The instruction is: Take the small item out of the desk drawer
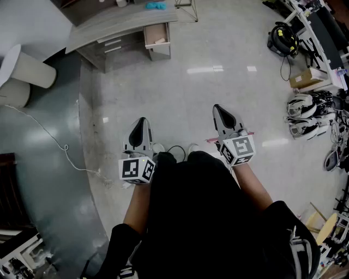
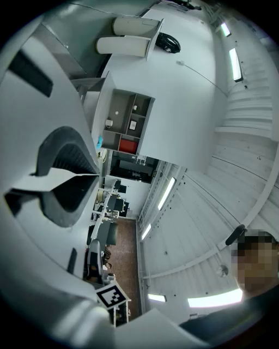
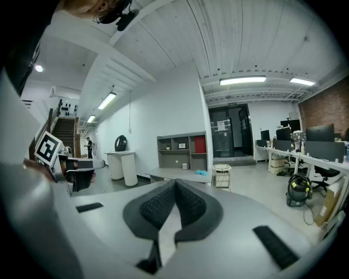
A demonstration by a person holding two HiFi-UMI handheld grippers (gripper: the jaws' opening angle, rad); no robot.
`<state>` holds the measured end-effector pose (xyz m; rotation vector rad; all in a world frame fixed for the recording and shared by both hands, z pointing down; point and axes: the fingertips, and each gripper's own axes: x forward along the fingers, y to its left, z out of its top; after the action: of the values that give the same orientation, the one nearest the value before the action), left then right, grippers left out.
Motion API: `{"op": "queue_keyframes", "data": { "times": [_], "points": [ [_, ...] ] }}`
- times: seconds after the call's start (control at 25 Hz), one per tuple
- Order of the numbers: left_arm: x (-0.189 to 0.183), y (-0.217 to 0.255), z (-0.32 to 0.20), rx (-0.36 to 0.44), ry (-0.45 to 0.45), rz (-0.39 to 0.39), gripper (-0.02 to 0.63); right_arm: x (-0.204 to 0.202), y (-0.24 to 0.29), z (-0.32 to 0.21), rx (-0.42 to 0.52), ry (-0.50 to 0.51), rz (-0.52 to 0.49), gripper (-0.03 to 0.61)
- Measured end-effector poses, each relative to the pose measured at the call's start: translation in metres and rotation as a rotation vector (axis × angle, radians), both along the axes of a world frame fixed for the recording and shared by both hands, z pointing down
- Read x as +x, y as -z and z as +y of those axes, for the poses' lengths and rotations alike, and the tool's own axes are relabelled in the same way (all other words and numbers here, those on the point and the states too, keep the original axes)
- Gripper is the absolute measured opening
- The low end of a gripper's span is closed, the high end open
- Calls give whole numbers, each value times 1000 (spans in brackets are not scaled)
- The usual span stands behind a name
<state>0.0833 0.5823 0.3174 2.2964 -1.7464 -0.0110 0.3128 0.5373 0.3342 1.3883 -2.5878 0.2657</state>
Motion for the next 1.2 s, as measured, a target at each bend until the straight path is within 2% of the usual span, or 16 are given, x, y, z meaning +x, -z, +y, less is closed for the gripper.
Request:
{"op": "queue_keyframes", "data": {
  "times": [0.28, 0.92, 0.96, 1.04, 1.12, 1.16, 1.2],
  "points": [
    [45, -8, 8, 2, -21, 10, 15, 38, -1, 8, -10, -5, -34, 0],
    [57, -20, -6, 14, -9, 15, 18, 48, -19, -8, -35, 32, -41, 3],
    [56, -22, -7, 8, -8, 17, 18, 49, -21, -10, -40, 30, -31, 34],
    [55, -29, -9, -15, -3, 31, 39, 52, -25, -14, -53, 17, -15, 161],
    [53, -41, -11, -59, 14, 66, 203, 58, -31, -17, -72, -5, -16, 244],
    [50, -46, -11, -77, 33, 83, 238, 61, -34, -18, -83, -15, -20, 286],
    [48, -51, -10, -89, 52, 91, 244, 64, -37, -18, -92, -20, -23, 305]
  ]
}}
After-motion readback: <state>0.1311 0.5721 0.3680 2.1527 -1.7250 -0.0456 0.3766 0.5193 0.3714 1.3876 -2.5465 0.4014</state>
